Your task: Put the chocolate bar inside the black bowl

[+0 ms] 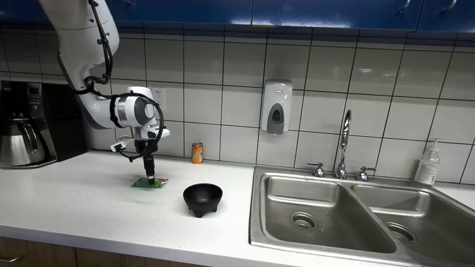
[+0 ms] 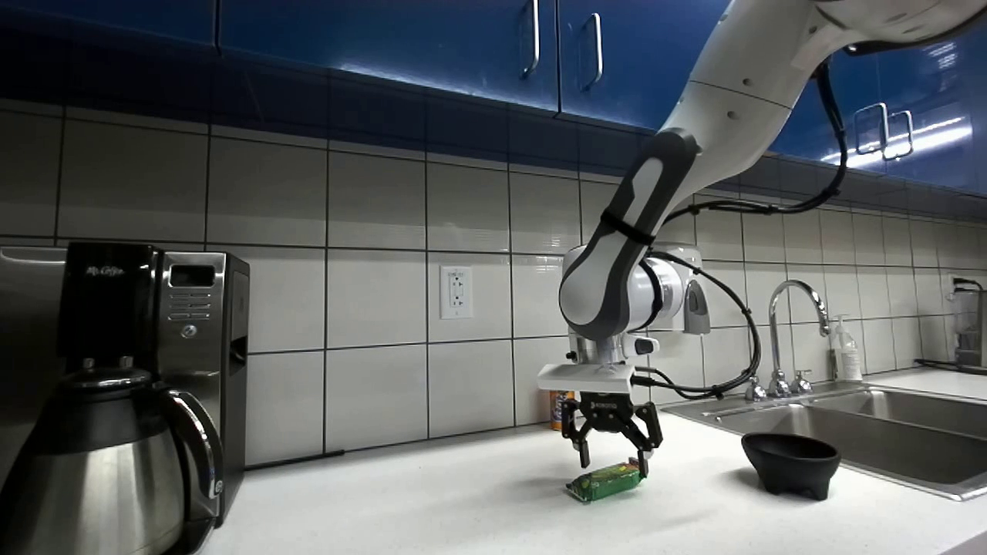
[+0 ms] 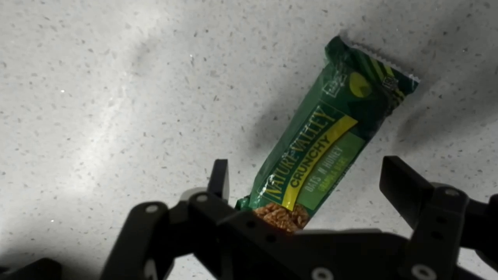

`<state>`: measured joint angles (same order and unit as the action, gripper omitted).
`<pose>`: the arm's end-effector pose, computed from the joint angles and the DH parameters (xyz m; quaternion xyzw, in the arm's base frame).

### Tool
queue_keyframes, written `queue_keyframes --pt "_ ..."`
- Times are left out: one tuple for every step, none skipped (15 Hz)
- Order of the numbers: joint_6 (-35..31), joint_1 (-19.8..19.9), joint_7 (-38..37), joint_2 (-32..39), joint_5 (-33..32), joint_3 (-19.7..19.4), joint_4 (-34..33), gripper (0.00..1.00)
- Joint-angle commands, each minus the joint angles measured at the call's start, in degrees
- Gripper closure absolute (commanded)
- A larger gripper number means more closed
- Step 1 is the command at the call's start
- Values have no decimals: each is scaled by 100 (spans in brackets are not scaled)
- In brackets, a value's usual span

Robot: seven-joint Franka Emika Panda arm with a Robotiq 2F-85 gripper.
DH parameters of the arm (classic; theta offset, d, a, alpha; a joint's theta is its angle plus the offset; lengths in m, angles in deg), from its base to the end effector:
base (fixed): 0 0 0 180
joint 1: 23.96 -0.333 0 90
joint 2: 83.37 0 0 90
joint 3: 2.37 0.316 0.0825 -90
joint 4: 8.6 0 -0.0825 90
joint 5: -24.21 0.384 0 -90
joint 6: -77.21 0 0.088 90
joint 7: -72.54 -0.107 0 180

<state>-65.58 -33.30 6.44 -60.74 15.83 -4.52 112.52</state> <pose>0.5729 0.0731 0.2237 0.8975 -0.4380 0.0235 0.0460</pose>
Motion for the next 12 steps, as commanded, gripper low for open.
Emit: queue_keyframes --pt "-229 -42 34 151 126 -40 -77 0" --pt "-285 -49 40 195 135 -40 -88 0" --pt "-324 -38 69 216 182 -22 -87 0" --pt "-360 -31 97 228 225 -7 -85 0" --pt "-399 -42 90 253 242 -17 -88 0" --pt "-412 -45 105 277 270 -16 -100 0" --pt "-424 -48 114 289 296 -15 -101 0" --pt "-474 -35 151 283 345 3 -88 25" --pt "-479 -38 152 282 382 2 -90 28" --pt "-491 -40 162 283 413 3 -93 34" --pt "-483 -51 151 284 430 -4 -100 44" --pt "-483 -53 160 280 446 -1 -98 51"
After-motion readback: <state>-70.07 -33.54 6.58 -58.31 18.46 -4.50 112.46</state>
